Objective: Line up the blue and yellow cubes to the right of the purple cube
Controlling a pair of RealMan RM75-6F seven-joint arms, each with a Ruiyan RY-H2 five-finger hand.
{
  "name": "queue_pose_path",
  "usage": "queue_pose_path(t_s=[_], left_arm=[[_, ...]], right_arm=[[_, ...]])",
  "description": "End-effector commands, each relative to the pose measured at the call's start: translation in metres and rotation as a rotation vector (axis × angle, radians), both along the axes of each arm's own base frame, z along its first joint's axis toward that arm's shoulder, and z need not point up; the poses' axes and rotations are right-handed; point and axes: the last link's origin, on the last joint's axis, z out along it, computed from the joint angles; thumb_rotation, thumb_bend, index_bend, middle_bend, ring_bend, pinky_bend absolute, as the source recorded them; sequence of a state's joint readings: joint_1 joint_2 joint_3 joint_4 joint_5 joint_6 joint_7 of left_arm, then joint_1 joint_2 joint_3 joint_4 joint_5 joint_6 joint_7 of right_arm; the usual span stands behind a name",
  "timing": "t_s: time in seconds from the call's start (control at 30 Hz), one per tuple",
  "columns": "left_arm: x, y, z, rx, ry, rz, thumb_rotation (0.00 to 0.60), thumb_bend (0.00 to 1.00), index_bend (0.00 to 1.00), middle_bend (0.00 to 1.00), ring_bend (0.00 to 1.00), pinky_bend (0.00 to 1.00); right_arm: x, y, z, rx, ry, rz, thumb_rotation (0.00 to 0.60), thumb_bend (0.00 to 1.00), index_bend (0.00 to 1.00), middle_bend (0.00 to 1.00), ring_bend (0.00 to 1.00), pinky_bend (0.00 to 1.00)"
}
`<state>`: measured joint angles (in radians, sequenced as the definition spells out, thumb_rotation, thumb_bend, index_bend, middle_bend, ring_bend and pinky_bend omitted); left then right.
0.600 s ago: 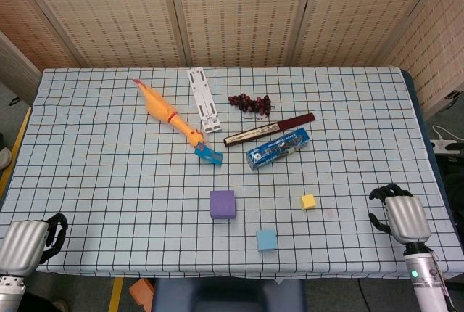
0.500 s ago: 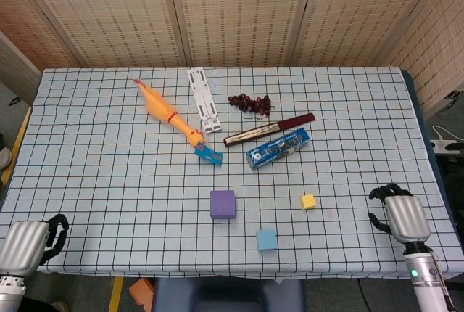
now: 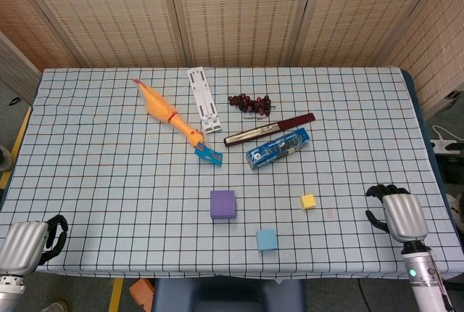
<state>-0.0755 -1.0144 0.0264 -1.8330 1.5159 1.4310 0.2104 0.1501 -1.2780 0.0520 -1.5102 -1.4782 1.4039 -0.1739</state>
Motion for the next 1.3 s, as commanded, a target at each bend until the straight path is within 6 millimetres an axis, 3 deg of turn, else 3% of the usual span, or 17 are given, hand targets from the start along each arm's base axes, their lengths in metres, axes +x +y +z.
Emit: queue_pose_path(t_s=[0.03,0.27,0.57,0.93,1.3], left_arm=[[0.001,-0.001,0.001,-0.008,-0.002,0.0,0.6,0.47,0.54,0.78,0.77,0.98],[-0.002,-0.001,0.0,-0.024,-0.001,0.042,0.6,0.47,0.54,0.78,0.77,0.98],[-0.004,0.0,0.002,-0.02,-0.014,0.057,0.6,0.47,0.55,0.79,0.77,0.99],[-0.006,0.0,0.002,-0.027,-0.016,0.073,0.6,0.47,0.55,0.79,0.77,0.99],[-0.009,0.001,0.0,-0.028,0.013,0.09,0.6,0.47,0.56,0.79,0.77,0.99]], right_arm=[[0.008,-0.005,-0.002,0.022,-0.04,0.037,0.6,0.15,0.52,0.74,0.7,0.77],[0.032,-0.022,-0.019,0.222,-0.103,-0.01,0.6,0.09,0.5,0.86,0.82,0.92],[0.073,-0.041,-0.045,0.411,-0.179,-0.053,0.6,0.0,0.41,0.87,0.83,0.96],[0.096,-0.036,-0.063,0.547,-0.275,-0.072,0.6,0.0,0.31,0.87,0.83,0.96],[0.108,-0.029,-0.078,0.673,-0.374,-0.095,0.6,0.0,0.31,0.87,0.83,0.96]])
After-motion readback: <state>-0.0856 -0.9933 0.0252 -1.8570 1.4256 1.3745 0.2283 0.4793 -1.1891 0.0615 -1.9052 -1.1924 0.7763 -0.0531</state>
